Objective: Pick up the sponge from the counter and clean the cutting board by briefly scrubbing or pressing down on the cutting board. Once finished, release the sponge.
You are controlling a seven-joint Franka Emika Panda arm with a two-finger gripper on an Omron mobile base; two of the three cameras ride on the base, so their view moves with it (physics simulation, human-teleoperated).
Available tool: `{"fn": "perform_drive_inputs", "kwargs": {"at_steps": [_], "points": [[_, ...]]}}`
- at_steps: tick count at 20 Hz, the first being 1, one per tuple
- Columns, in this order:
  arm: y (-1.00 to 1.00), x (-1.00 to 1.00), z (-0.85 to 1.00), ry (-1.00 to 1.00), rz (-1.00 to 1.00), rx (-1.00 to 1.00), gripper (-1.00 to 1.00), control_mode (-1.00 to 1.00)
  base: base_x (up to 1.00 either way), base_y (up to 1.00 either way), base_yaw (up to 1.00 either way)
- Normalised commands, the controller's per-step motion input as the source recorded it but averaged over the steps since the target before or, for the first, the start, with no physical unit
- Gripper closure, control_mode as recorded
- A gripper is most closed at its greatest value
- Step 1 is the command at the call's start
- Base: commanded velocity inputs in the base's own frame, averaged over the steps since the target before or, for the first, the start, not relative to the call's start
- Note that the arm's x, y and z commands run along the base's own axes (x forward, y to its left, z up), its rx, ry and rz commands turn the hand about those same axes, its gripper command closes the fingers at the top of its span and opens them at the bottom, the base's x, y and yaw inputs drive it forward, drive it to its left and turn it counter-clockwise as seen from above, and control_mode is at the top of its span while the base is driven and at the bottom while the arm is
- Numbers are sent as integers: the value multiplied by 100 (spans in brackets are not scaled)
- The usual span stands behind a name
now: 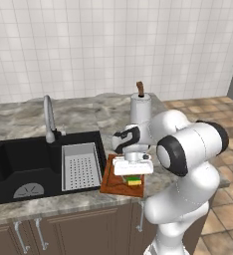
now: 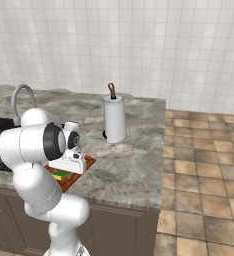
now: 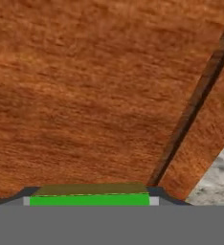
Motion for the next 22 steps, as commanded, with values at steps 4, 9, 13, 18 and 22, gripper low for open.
{"fn": "perform_drive_inputs", "kwargs": {"at_steps": [4,9,13,18,22], "points": [[-99,18,-23,0,-1,0,100,-100,0,0,0],[-76,57,-13,0,0,0,100,-100,0,0,0],[-56,71,-12,0,0,0,100,-100,0,0,0],[-25,78,-12,0,0,0,100,-100,0,0,0],[3,51,-16,0,0,0,100,-100,0,0,0]]}}
